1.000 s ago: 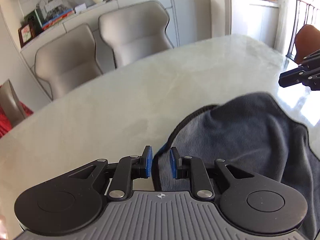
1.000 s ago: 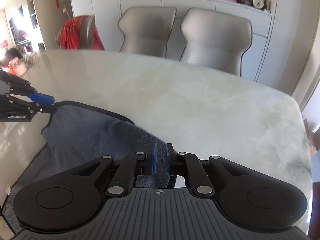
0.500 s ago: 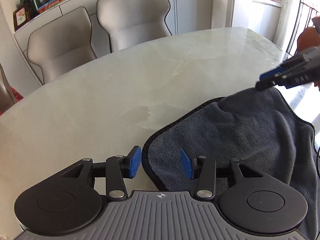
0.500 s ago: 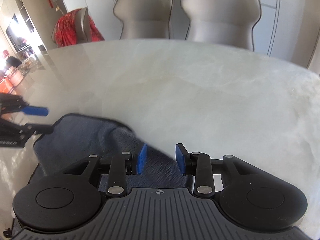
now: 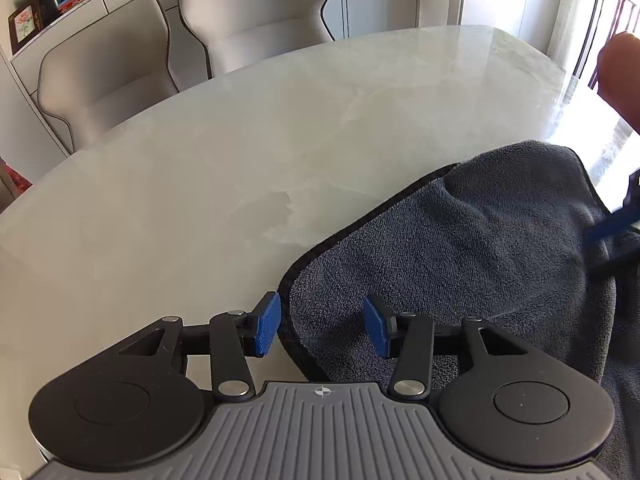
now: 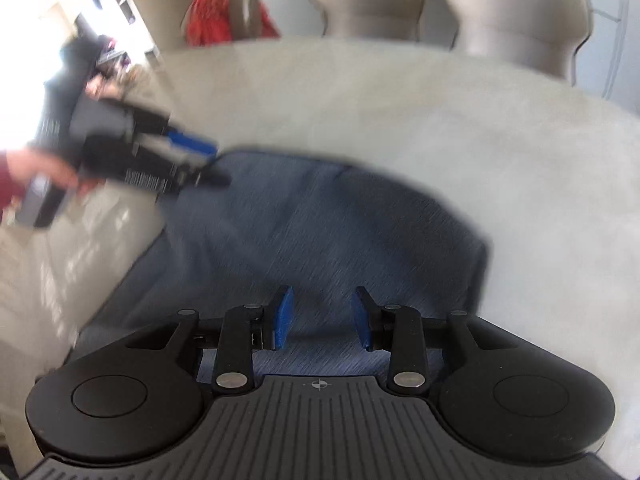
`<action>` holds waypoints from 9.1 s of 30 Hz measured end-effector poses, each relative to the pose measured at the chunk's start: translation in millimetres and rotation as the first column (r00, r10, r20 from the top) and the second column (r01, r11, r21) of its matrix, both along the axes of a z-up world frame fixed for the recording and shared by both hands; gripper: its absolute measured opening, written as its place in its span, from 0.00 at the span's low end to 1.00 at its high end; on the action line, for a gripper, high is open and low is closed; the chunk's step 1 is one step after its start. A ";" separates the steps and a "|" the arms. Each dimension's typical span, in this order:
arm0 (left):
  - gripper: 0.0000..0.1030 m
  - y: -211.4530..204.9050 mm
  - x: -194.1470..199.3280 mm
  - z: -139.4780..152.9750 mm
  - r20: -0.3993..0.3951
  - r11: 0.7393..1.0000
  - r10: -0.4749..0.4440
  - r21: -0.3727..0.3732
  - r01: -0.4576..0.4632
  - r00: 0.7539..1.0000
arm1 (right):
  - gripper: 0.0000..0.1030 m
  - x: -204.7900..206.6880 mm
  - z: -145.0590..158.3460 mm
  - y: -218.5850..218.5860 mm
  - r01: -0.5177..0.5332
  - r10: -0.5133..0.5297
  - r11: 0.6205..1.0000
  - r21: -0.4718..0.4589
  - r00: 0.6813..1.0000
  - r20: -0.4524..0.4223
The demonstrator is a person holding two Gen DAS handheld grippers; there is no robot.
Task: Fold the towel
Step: 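Lay the towel flat on the table, grey side up, with both grippers, then open both grippers and release the towel corners, then move both grippers to the black-trimmed edge of the towel, then close the left gripper on the towel edge while the right gripper grasps the same edge, then lift the held edge with both grippers and fold it over the towel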
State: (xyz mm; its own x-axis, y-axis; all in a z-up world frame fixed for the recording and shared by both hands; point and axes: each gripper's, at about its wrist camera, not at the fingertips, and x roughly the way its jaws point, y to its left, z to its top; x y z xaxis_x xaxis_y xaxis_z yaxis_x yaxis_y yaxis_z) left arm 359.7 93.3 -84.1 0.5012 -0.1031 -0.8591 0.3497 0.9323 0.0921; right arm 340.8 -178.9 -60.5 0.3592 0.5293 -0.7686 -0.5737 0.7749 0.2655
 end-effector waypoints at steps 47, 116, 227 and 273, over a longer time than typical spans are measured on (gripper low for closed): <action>0.12 11.1 9.3 -8.5 -0.075 0.990 0.040 -0.134 -0.049 0.996 | 0.17 5.5 -21.0 43.5 -0.084 0.121 0.971 -0.225 0.980 0.156; 0.82 20.9 123.0 -23.9 -0.087 0.986 0.154 -0.047 -0.158 0.984 | 0.53 131.9 -36.9 -9.5 0.149 -0.133 0.956 -0.253 0.988 0.076; 0.11 3.2 -183.9 21.7 0.032 0.996 -0.018 -0.091 0.021 0.999 | 0.30 -177.7 6.1 -24.1 -0.142 0.175 0.956 -0.257 0.978 0.111; 0.03 -4.6 -174.6 11.0 -0.034 0.934 -0.356 -0.010 0.356 0.934 | 0.10 -166.6 19.2 -1.1 -0.131 0.216 0.925 -0.356 0.953 0.212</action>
State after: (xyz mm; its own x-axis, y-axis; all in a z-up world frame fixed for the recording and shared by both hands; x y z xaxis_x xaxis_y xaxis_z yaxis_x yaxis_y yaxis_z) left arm 185.1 88.7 -73.1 0.4011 -0.2724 -0.8746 0.6617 0.7464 0.0709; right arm 174.2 -180.0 -41.3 0.4830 0.3283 -0.8118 -0.7205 0.6758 -0.1554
